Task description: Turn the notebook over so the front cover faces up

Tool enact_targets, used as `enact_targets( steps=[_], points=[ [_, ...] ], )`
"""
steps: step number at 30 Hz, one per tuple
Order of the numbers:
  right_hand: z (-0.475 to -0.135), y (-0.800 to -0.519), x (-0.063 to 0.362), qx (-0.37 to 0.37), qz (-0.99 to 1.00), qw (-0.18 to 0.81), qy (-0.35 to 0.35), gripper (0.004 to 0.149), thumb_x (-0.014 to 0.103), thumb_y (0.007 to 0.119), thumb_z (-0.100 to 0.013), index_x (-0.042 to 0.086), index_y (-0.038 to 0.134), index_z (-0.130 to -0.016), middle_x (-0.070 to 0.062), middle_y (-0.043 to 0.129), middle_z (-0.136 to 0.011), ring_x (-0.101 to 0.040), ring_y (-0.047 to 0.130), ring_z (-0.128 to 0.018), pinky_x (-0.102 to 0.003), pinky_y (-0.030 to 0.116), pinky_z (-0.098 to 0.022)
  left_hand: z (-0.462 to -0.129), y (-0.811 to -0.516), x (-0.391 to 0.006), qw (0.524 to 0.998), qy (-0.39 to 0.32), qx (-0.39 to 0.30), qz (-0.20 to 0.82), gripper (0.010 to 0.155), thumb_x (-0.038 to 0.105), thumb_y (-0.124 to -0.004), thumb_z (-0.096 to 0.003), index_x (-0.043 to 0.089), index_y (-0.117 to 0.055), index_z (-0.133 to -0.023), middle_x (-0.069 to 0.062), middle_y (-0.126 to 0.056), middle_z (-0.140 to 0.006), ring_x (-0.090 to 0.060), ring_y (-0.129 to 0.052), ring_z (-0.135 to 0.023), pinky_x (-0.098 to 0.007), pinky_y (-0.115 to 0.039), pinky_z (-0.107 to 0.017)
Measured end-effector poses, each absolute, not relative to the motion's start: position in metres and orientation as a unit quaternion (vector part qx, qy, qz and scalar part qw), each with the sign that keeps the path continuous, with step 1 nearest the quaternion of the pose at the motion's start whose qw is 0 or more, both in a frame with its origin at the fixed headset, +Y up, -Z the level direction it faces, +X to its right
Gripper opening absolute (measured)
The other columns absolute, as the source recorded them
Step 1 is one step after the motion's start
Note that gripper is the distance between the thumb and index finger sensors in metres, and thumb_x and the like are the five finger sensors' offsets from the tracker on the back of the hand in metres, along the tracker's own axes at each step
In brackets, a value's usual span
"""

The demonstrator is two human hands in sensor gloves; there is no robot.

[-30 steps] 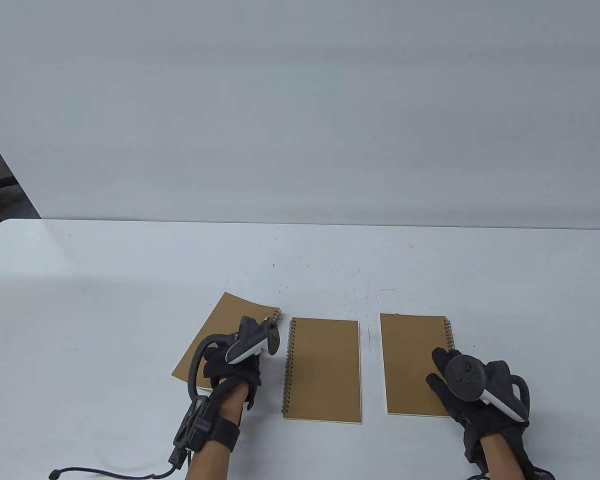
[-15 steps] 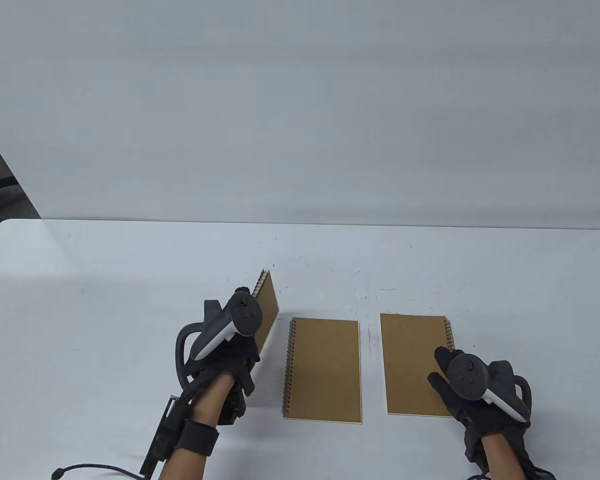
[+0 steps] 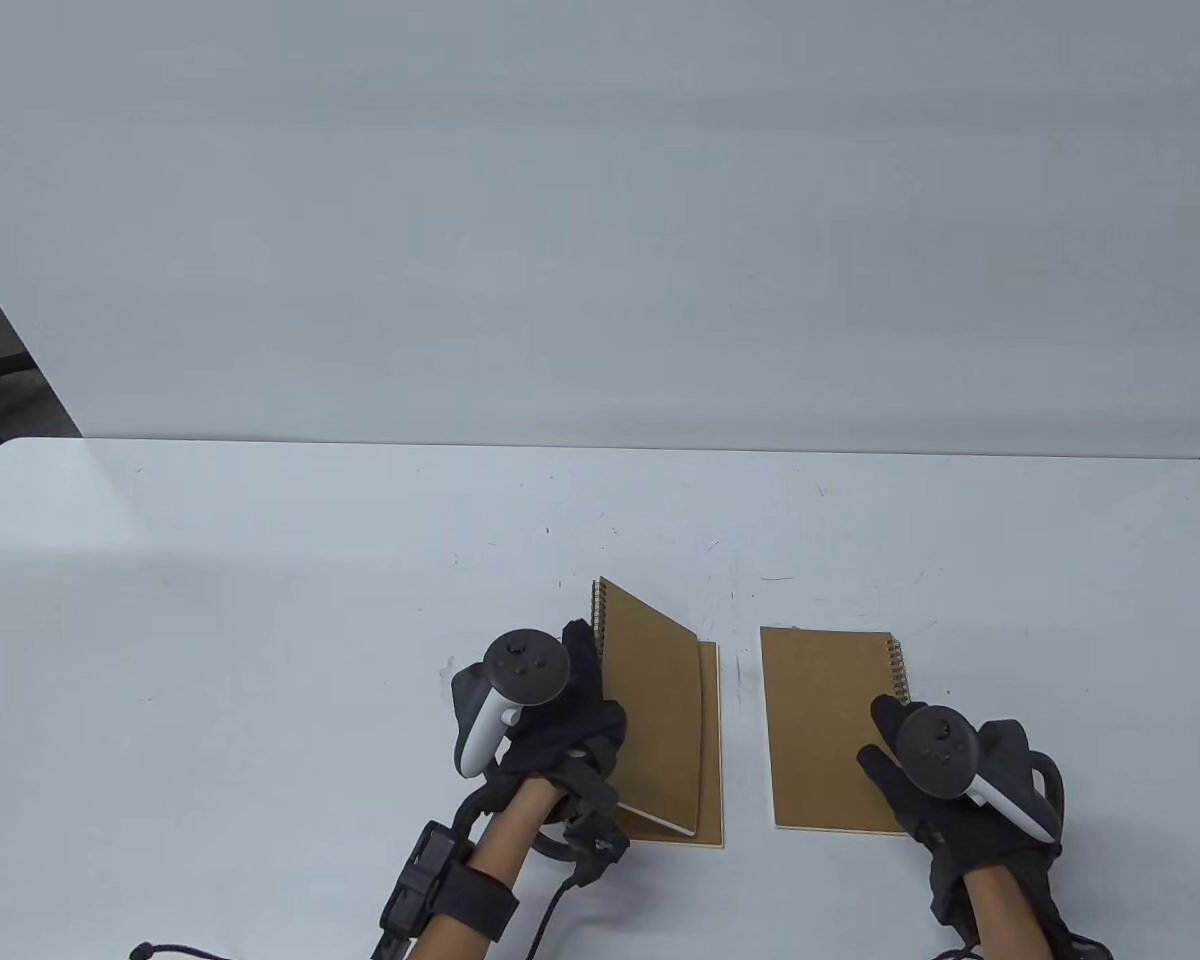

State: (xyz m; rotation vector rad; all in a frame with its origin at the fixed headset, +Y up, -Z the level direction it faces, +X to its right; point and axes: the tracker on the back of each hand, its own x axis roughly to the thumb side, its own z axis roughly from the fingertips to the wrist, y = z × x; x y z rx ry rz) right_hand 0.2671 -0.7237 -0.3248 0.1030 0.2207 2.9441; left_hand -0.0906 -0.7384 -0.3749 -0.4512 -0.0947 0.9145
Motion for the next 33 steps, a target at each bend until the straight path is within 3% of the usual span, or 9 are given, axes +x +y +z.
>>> enact_targets(
  steps=[3, 6, 11, 16, 19, 21, 25, 33],
  points=[
    [-0.325, -0.724, 0.268, 0.032, 0.992, 0.094, 0.074, 0.063, 0.047, 0.058, -0.059, 0.012, 0.053, -0.110, -0.028, 0.064, -0.114, -0.056, 0.069, -0.094, -0.081, 0.037, -0.061, -0.375, -0.746, -0.090, 0.890, -0.035, -0.230, 0.393, 0.087, 0.019, -0.065, -0.0586, 0.013, 0.010, -0.104, -0.025, -0.057, -0.097, -0.032, -0.089, -0.066, -0.034, -0.090, -0.040],
    [-0.326, -0.725, 0.270, 0.024, 0.992, 0.092, 0.079, 0.063, 0.047, 0.058, -0.059, 0.011, 0.054, -0.110, -0.032, 0.068, -0.111, -0.057, 0.072, -0.091, -0.080, 0.038, -0.061, -0.376, -0.743, -0.084, 0.944, -0.047, -0.239, 0.221, 0.092, 0.030, -0.070, -0.0599, 0.012, 0.008, -0.105, -0.025, -0.056, -0.097, -0.028, -0.088, -0.064, -0.033, -0.089, -0.038],
    [-0.328, -0.731, 0.278, -0.014, 0.994, 0.085, 0.075, 0.068, 0.049, 0.059, -0.058, 0.006, 0.049, -0.111, -0.035, 0.074, -0.105, -0.056, 0.078, -0.086, -0.078, 0.043, -0.061, -0.373, -0.744, -0.066, 0.968, -0.041, -0.244, 0.027, 0.094, 0.041, -0.067, -0.0602, 0.013, 0.010, -0.105, -0.027, -0.056, -0.097, -0.028, -0.087, -0.063, -0.033, -0.087, -0.036],
    [-0.331, -0.743, 0.278, -0.043, 0.992, 0.063, 0.096, 0.084, 0.056, 0.062, -0.056, -0.001, 0.036, -0.112, -0.036, 0.074, -0.103, -0.055, 0.079, -0.084, -0.077, 0.045, -0.061, -0.370, -0.753, -0.064, 0.963, -0.037, -0.266, -0.010, 0.094, 0.048, -0.062, -0.0605, 0.014, 0.014, -0.104, -0.029, -0.047, -0.100, -0.033, -0.080, -0.071, -0.037, -0.083, -0.043],
    [-0.334, -0.752, 0.272, -0.046, 0.992, 0.048, 0.107, 0.091, 0.059, 0.064, -0.054, -0.004, 0.031, -0.111, -0.039, 0.073, -0.100, -0.055, 0.077, -0.082, -0.075, 0.048, -0.061, -0.365, -0.749, -0.071, 0.968, -0.030, -0.249, -0.001, 0.094, 0.051, -0.061, -0.0607, 0.016, 0.013, -0.106, -0.029, -0.040, -0.104, -0.037, -0.077, -0.076, -0.040, -0.082, -0.047],
    [-0.336, -0.755, 0.266, -0.049, 0.995, 0.009, 0.090, 0.095, 0.061, 0.064, -0.053, -0.006, 0.030, -0.111, -0.037, 0.075, -0.098, -0.052, 0.079, -0.080, -0.074, 0.050, -0.061, -0.359, -0.740, -0.081, 0.980, -0.005, -0.198, -0.009, 0.090, 0.049, -0.059, -0.0613, 0.015, 0.010, -0.107, -0.030, -0.037, -0.106, -0.042, -0.075, -0.080, -0.044, -0.080, -0.051],
    [-0.337, -0.760, 0.251, -0.045, 0.994, -0.048, 0.086, 0.101, 0.065, 0.064, -0.050, -0.008, 0.028, -0.110, -0.034, 0.074, -0.098, -0.050, 0.080, -0.081, -0.074, 0.051, -0.061, -0.348, -0.729, -0.116, 0.989, -0.003, -0.147, -0.006, 0.089, 0.050, -0.059, -0.0611, 0.017, 0.007, -0.109, -0.030, -0.030, -0.110, -0.048, -0.068, -0.089, -0.050, -0.076, -0.059],
    [-0.345, -0.759, 0.250, -0.088, 0.991, 0.045, 0.090, 0.101, 0.054, 0.077, -0.048, -0.014, 0.032, -0.108, -0.033, 0.076, -0.091, -0.044, 0.081, -0.073, -0.077, 0.051, -0.059, -0.334, -0.739, -0.199, 0.992, 0.038, -0.122, 0.010, 0.087, 0.050, -0.061, -0.0606, 0.020, 0.004, -0.111, -0.029, -0.023, -0.115, -0.054, -0.056, -0.099, -0.056, -0.071, -0.064]
  ],
)
